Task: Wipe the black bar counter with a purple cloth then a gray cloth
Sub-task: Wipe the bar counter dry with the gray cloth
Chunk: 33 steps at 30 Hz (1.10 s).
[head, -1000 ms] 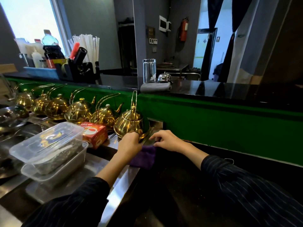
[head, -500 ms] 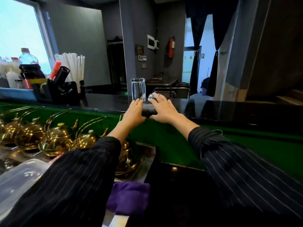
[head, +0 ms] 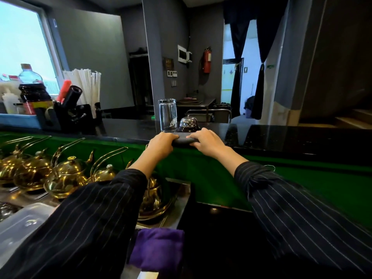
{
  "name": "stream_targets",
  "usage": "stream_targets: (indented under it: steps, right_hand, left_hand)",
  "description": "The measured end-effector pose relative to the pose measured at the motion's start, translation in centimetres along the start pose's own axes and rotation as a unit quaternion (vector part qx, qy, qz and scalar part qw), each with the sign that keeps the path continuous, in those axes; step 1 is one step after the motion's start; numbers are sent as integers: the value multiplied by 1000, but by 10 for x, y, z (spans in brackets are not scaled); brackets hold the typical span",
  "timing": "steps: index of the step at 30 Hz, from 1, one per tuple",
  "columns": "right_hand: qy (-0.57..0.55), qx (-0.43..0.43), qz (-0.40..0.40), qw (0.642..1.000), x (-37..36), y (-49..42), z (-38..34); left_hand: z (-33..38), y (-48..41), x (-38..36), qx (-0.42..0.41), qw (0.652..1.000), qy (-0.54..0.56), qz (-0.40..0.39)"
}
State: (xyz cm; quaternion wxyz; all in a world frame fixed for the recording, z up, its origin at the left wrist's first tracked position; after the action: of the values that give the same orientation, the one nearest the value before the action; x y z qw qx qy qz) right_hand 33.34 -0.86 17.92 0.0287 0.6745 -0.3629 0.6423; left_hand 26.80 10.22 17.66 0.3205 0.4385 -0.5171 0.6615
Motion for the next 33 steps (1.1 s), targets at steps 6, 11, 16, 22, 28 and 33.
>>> stream_targets:
  steps: [6, 11, 16, 22, 28, 33]
  right_hand:
    - [-83, -58, 37, 994, 52, 36, 31]
    - [-122, -95, 61, 986, 115, 75, 66]
    - [-184, -159, 59, 968, 176, 132, 118]
    - [-326, -232, 80, 913, 224, 217, 200]
    - [-268, -305, 102, 908, 271, 293, 295]
    - [-85, -343, 70, 933, 295, 325, 369]
  left_hand:
    - [36, 25, 38, -9, 987, 112, 115]
    - [94, 22, 61, -45, 968, 194, 153]
    - [170, 12, 60, -61, 957, 248, 138]
    - [300, 4, 32, -94, 944, 308, 75]
    - [427, 0, 1, -112, 916, 385, -18]
    - [505, -13, -35, -155, 914, 359, -112]
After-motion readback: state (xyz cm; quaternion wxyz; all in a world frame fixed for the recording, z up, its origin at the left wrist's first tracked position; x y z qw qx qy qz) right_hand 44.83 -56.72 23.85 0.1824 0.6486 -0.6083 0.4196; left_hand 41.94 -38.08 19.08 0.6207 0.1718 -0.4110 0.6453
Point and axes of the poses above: each hand's wrist, its own y-axis away from the middle knuckle, its own x-axis out of the back of the hand, z = x × y, the point moved 8 cm from there along -y, towards the middle knuckle, and after that the axes turned 2 degrees about z, right-handed, at the moved point
